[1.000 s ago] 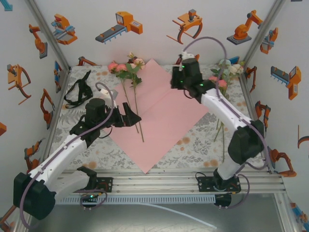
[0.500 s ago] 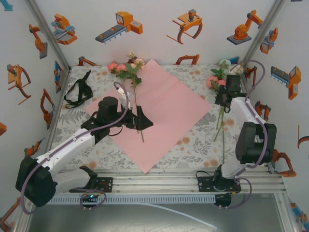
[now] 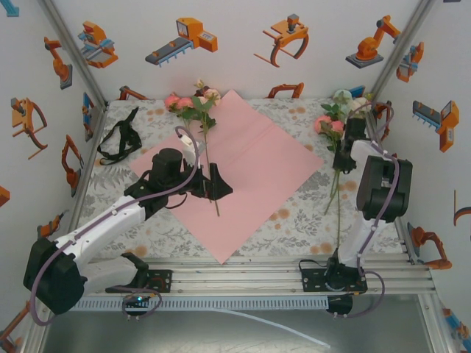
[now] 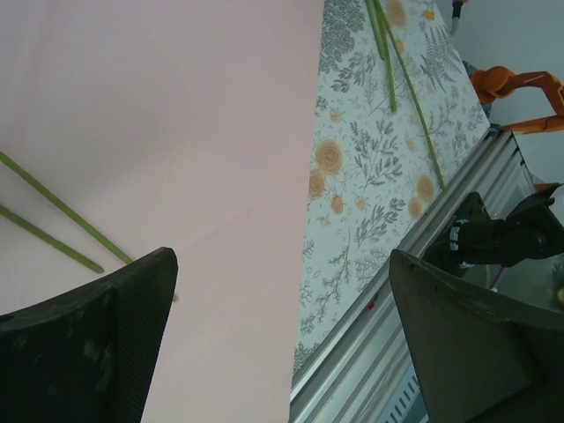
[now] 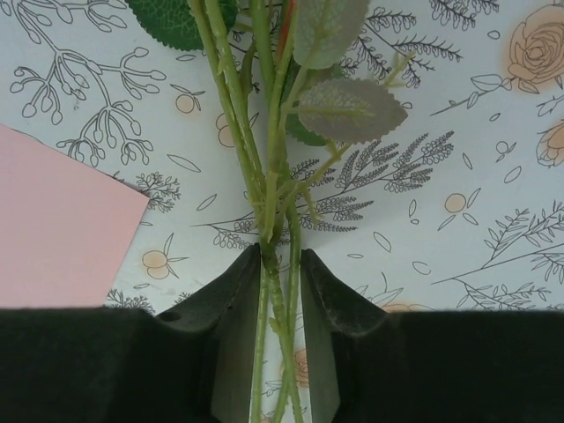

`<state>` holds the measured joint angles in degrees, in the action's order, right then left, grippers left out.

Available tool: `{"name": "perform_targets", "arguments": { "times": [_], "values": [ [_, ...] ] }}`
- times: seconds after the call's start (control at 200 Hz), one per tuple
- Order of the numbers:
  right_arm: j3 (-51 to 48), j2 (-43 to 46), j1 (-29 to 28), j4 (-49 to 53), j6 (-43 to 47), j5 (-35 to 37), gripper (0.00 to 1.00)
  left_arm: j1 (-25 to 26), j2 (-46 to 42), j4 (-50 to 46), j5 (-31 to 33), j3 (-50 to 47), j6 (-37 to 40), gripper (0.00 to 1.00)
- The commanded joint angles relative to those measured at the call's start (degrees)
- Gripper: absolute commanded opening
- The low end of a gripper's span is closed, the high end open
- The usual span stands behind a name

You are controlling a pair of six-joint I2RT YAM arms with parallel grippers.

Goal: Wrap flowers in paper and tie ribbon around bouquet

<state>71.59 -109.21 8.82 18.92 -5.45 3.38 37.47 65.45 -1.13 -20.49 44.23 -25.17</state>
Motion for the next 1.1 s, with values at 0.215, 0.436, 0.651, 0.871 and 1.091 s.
{"name": "perform_targets", "arguments": {
  "times": [0.215,0.436,0.651,0.871,1.091],
  "values": [
    [3.20,-2.32,0.33,3.04,0.36,-1.00,0.15,0.15,-0.82,-1.51,2.27,2.27,2.16,0.97],
    [3.29,0.22,0.32,3.83,0.93,-1.05,0.09,0.22,-0.48,-1.62,2.47,2.52,2.19,0.97],
    [3.62,3.90,0.39,4.81,1.05,-1.83,0.05,0.18,0.18,-1.63,2.39,3.05,2.30,0.97],
    [4.12,6.71,0.28,5.65,1.15,-2.87,0.04,0.19,-0.02,-1.86,2.55,2.88,2.29,0.97],
    [4.52,5.62,0.15,5.89,0.73,-3.74,0.24,0.21,0.20,-1.49,2.65,2.71,2.18,0.97]
  ]
}}
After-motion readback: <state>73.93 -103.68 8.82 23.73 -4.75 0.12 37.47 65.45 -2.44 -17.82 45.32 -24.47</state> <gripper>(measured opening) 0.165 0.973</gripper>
